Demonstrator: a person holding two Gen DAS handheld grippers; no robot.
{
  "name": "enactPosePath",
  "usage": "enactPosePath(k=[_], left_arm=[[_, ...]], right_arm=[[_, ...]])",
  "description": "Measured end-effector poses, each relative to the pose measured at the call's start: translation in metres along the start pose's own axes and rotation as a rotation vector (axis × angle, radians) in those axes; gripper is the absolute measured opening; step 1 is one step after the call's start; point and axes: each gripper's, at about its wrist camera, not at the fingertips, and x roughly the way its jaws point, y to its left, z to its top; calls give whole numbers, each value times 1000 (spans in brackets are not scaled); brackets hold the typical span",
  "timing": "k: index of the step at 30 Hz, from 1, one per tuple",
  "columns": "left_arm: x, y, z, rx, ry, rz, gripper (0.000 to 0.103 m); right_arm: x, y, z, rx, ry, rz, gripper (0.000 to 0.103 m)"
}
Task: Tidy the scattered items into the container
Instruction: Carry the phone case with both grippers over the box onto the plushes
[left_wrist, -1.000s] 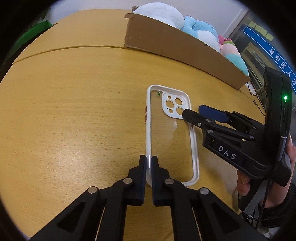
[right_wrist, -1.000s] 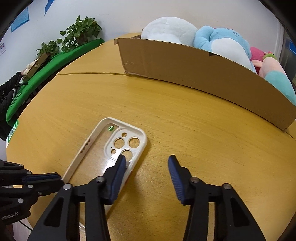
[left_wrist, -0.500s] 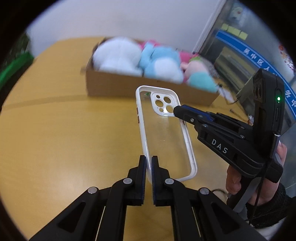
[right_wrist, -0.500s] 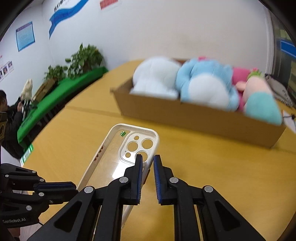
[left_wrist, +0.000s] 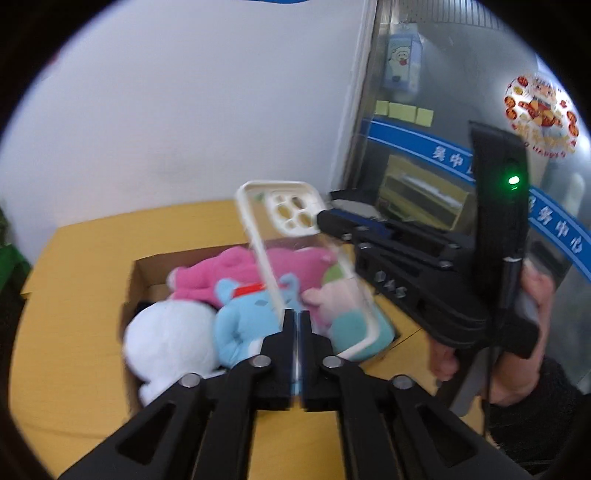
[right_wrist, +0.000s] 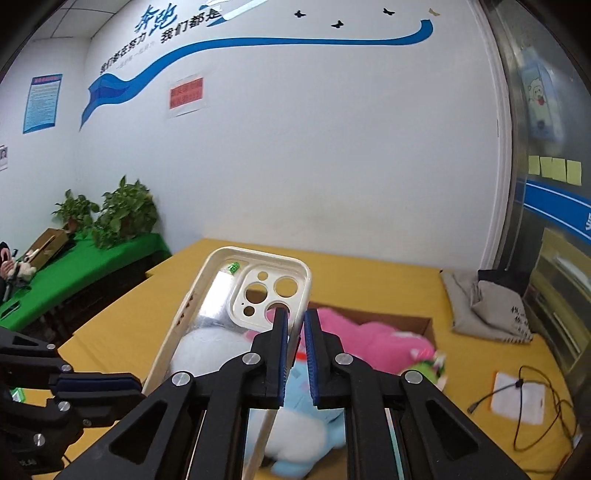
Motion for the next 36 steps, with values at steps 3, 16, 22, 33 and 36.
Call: enactPosePath(k=[3,16,22,33,36], left_arm=[[34,-4,22,13,11,-15,0],[141,69,4,-179,157,17,0],[175,70,-9,-202,222,-33,39],[186,81,-16,-314,232,-12,59],[179,78,-10,-289,223,-2,59]], right_arm=[[32,-14,10,-5,31,-11,8],[129,-65,-31,45,139,-27,6],[121,-68,-31,72,113,-20,1],[133,-95,-55,109,251,-13,21],[130,-107,-70,112,293,31,59]])
